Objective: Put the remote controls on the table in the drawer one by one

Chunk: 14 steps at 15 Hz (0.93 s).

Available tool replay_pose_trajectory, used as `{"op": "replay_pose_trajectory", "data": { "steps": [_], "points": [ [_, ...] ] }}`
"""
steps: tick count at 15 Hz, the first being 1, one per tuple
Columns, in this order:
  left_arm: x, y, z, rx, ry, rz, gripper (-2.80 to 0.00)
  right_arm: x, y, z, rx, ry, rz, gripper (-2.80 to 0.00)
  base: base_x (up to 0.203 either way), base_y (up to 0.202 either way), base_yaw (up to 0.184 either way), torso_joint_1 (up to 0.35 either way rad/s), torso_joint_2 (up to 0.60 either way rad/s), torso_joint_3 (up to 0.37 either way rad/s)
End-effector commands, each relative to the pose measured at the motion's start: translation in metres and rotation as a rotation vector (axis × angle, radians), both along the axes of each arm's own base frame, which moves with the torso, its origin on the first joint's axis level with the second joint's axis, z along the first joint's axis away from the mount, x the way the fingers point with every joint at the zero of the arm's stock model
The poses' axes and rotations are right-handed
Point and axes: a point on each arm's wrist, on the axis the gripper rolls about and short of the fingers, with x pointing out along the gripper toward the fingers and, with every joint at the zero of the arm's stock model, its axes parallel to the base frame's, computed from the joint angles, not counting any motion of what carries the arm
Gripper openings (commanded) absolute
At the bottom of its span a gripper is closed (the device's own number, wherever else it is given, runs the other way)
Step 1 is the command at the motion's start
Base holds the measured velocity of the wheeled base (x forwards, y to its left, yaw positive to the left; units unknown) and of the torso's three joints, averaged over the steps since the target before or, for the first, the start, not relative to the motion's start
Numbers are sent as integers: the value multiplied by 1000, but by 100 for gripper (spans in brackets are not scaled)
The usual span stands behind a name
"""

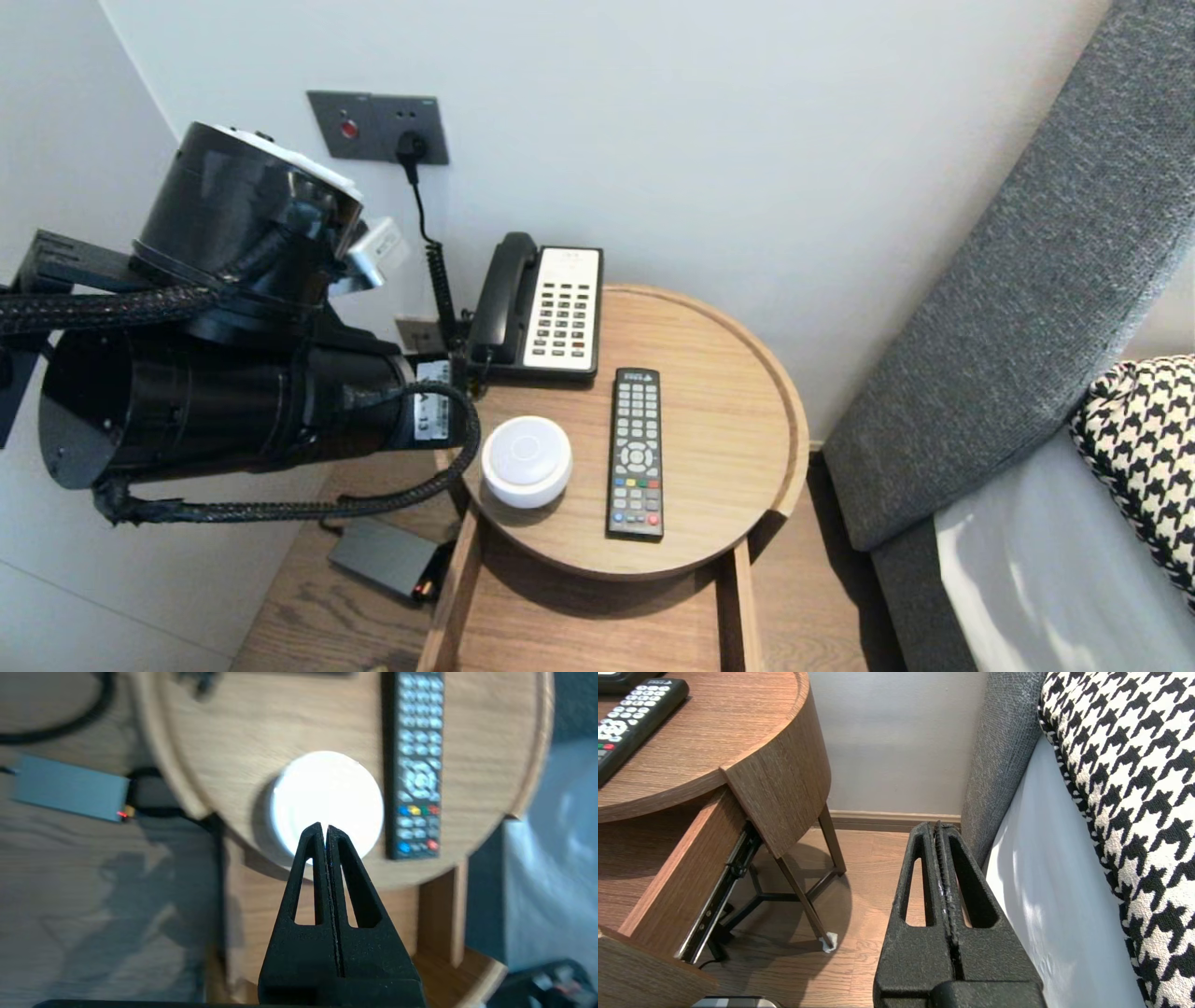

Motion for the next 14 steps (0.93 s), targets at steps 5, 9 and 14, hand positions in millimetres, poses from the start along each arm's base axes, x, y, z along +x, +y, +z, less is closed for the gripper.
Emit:
{"op": "replay_pose_trajectory", "data": {
  "steps": [5,9,14],
  "points": [
    [-1,5,0,55,11,21,-280,2,0,-7,0,24,1,-280,0,0,0,0,0,0],
    [4,-3,-6,67,28,11,0,2,0,-7,0,24,1,-280,0,0,0,0,0,0],
    [18,-25,-22,118,51,12,0,2,0,-7,0,25,1,-280,0,0,0,0,0,0]
  ]
}}
